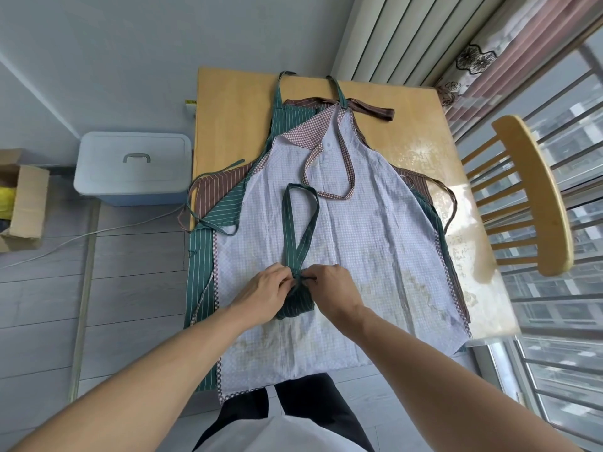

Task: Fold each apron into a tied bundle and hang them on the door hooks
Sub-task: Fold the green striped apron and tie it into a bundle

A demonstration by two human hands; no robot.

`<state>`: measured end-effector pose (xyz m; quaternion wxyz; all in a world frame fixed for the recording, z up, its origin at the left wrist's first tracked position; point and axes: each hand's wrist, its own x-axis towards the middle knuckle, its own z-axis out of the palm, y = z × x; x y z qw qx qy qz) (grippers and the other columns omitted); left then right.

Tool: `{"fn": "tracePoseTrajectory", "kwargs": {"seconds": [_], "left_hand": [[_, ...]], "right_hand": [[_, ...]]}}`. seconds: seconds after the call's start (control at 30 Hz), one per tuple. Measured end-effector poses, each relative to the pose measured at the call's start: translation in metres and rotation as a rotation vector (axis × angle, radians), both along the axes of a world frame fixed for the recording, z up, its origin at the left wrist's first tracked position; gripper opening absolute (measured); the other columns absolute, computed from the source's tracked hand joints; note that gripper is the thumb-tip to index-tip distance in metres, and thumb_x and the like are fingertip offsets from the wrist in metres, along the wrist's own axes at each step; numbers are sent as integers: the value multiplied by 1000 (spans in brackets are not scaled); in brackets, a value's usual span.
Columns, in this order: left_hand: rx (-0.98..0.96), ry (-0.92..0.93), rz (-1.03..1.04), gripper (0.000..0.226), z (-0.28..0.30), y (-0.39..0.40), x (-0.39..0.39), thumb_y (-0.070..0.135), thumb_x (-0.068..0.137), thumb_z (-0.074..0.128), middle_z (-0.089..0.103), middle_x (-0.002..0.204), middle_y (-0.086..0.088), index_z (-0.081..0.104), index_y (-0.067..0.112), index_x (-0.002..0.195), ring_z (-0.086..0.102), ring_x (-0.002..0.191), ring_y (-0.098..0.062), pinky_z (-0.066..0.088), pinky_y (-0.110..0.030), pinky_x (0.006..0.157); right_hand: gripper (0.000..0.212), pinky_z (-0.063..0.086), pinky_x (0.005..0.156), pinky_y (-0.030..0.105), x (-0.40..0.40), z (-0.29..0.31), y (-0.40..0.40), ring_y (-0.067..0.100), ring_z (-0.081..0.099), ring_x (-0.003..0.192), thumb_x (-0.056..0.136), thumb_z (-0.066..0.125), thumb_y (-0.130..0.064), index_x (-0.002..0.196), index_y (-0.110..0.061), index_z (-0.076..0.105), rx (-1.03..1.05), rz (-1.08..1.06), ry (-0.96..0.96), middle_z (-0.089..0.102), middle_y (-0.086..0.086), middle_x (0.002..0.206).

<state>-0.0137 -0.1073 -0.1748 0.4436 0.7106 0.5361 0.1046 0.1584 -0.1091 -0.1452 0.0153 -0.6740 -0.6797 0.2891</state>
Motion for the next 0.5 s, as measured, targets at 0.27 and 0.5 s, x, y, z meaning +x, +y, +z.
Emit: {"fn": "tracePoseTrajectory", "kwargs": {"seconds": [0.27,0.5], "left_hand": [[-14,2,19,25,-1,-2,-1,22,106,44,56,91,0,56,10,88,55,82,-15,46,-27,75],[-88,-48,72,20,3,2,-3,4,103,40,61,87,-1,56,7,91,55,77,-9,42,-20,68]], "right_hand": [[11,58,71,17,32,13,0,2,71,79,83,84,-19,94,-18,81,-95,-462,337,77,-8,89],[18,60,86,26,17,9,-6,5,73,89,86,80,-11,103,-14,81,-163,-278,424,78,-5,98]]}}
